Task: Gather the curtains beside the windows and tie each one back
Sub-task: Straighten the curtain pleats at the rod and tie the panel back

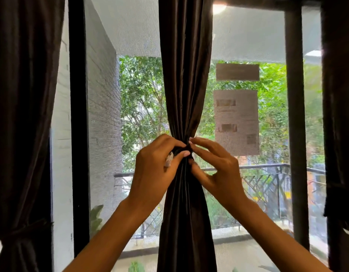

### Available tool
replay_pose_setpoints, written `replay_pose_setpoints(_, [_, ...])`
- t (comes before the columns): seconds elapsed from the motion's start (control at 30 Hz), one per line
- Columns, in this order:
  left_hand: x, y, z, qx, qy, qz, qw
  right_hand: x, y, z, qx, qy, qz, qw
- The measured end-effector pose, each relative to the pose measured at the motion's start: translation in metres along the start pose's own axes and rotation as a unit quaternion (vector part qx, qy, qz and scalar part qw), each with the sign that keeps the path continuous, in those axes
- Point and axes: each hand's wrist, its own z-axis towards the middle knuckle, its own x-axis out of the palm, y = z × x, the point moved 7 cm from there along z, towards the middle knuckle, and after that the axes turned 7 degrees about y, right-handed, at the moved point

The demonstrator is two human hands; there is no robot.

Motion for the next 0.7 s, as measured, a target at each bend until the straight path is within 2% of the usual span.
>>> replay_pose_setpoints(0.1, [0.001,0.000,0.001,0.007,0.004,-0.012,1.000,-0.001,0.000,-0.001,-0.002,-0.024,-0.023,0.999])
replay_pose_setpoints(0.27, [0.003,-0.001,0.003,0.017,0.008,-0.040,0.999,-0.006,-0.001,0.005,0.052,-0.064,-0.018,0.996])
replay_pose_setpoints(0.43, [0.001,0.006,0.002,0.002,-0.004,-0.041,0.999,0.002,-0.004,0.005,0.110,-0.019,0.077,0.991])
replay_pose_setpoints(0.7, [-0.002,0.005,-0.001,-0.053,-0.053,-0.084,0.994,-0.004,-0.003,0.009,0.104,0.022,0.170,0.980])
